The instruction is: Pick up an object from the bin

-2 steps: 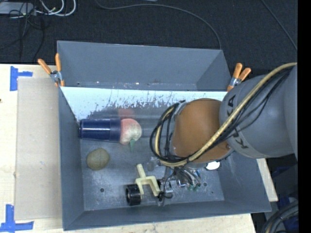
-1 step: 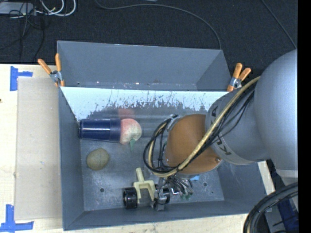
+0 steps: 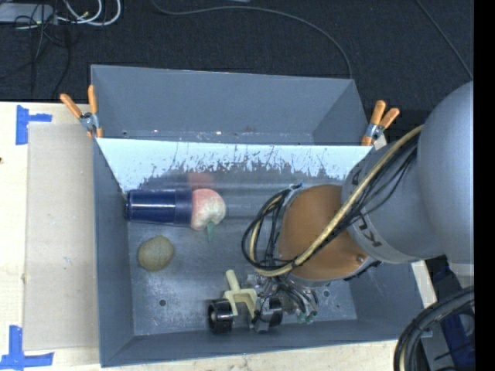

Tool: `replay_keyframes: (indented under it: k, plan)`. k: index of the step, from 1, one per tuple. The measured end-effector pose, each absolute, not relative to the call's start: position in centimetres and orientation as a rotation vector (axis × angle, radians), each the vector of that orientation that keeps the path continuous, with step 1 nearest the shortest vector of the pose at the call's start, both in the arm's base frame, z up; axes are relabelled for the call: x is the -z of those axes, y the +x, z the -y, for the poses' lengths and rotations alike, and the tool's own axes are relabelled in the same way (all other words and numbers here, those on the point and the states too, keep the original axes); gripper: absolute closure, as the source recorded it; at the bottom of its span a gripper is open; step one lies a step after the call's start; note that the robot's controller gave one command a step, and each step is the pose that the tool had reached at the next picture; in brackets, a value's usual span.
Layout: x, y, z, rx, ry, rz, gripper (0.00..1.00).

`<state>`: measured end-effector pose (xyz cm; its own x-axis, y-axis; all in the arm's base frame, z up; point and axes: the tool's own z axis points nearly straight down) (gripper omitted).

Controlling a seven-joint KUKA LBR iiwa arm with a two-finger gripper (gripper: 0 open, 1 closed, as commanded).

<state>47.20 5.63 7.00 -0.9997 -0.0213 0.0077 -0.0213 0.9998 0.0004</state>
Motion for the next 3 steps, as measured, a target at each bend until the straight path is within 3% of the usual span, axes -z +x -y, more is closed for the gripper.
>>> replay_keyframes:
  k: [1,2,3]
  plan:
    - [-7.0,47.2,-5.6,0.0,0.032,3.134,1.0]
    - [-8.4,46.8,-5.6,-0.002,0.031,3.121,1.0]
    - [-16.7,47.3,-5.6,0.001,0.03,3.135,1.0]
